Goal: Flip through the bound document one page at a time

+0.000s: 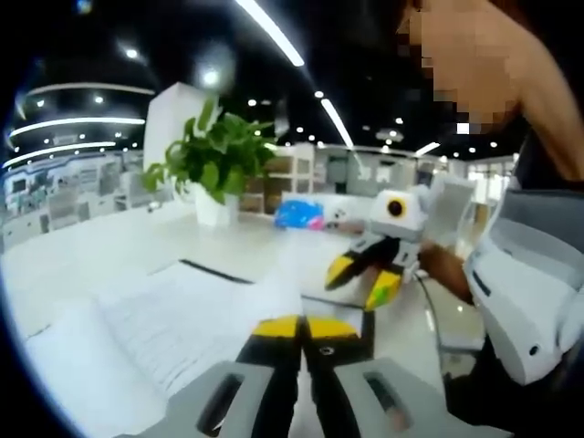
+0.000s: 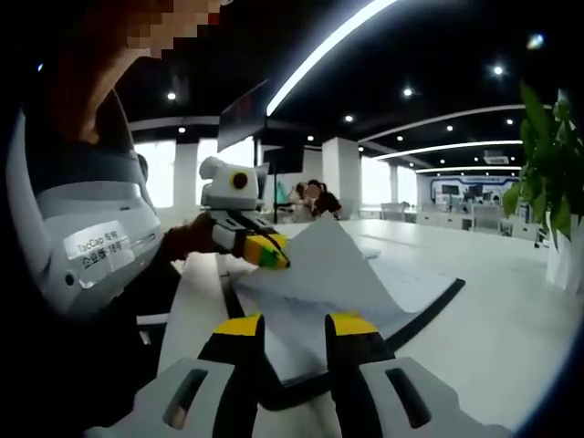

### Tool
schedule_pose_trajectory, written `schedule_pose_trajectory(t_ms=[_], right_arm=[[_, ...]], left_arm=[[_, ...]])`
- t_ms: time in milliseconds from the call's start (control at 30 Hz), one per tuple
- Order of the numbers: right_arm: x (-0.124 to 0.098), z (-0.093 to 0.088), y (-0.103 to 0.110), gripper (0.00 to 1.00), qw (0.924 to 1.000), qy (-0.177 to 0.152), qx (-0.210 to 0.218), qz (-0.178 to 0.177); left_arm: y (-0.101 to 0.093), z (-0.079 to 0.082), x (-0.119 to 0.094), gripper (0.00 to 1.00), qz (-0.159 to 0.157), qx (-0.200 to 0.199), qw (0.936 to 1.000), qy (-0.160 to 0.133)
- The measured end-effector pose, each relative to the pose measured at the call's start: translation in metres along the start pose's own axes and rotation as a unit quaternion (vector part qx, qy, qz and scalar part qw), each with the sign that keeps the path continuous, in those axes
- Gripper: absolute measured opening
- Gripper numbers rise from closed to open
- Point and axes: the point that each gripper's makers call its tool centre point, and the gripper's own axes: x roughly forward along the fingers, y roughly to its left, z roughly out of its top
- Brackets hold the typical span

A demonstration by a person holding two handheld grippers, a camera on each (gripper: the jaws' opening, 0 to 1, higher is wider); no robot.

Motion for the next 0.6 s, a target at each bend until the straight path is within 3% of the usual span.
schedule_pose_trajectory(t_ms=[600], right_arm=[[-0.0001,0.0006,0.0010,0.30,1.0000,-0.002,-0.002,-0.001]], left_arm=[[0.0042,0.0094,-0.0095,0.02,0.013,-0.007,0.9997,-0.017]])
